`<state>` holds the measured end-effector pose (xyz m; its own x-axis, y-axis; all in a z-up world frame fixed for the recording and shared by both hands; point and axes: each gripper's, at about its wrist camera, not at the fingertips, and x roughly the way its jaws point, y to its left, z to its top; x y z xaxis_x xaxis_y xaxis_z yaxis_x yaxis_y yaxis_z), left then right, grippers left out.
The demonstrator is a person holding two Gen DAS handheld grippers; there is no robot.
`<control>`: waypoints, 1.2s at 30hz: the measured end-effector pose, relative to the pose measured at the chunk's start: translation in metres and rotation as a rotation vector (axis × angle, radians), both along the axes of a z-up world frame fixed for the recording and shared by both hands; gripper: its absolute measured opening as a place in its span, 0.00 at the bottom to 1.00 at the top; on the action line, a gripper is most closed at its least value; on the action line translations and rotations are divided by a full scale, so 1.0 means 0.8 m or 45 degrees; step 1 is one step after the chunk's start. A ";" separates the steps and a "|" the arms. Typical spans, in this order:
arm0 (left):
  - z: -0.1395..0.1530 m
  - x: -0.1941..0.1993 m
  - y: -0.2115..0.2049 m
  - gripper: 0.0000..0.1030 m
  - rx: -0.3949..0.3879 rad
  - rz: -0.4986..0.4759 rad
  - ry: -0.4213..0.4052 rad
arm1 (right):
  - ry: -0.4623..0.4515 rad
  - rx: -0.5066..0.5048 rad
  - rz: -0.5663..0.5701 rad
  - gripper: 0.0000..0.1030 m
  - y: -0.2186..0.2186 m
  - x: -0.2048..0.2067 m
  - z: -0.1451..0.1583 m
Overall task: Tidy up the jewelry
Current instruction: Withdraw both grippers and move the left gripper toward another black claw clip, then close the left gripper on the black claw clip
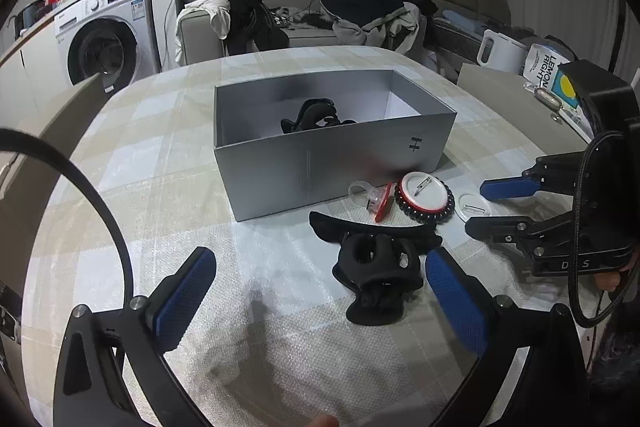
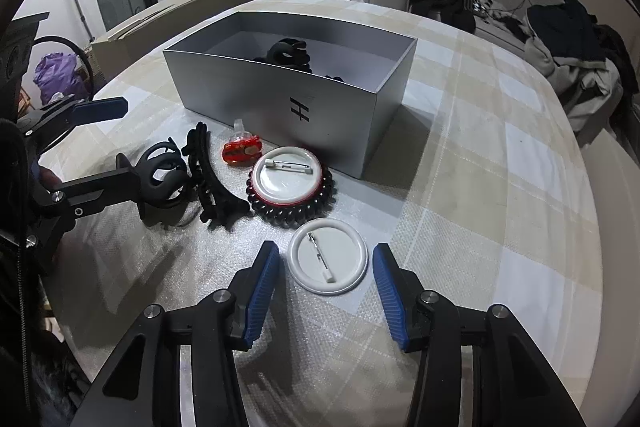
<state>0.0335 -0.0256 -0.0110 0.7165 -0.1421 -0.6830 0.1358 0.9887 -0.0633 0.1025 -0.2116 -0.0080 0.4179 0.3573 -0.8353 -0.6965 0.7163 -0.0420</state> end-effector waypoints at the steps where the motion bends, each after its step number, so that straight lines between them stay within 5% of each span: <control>1: 0.000 0.000 0.000 0.99 -0.001 -0.002 -0.001 | 0.001 0.002 0.003 0.44 0.000 0.000 0.000; 18: -0.006 0.006 -0.010 0.97 -0.011 -0.049 0.102 | -0.012 0.147 0.035 0.39 -0.008 -0.011 0.030; 23: -0.010 0.006 -0.018 0.67 0.016 -0.095 0.126 | -0.014 0.176 0.039 0.39 -0.008 -0.012 0.033; 30: -0.013 0.000 -0.024 0.43 -0.005 -0.160 0.117 | -0.015 0.190 0.056 0.39 -0.007 -0.013 0.034; 36: -0.004 -0.006 -0.024 0.42 -0.019 -0.199 0.078 | -0.023 0.193 0.066 0.39 -0.005 -0.014 0.036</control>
<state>0.0288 -0.0449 -0.0141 0.6418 -0.2592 -0.7218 0.2834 0.9547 -0.0908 0.0916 -0.2152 0.0204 0.4099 0.5005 -0.7625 -0.7329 0.6784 0.0512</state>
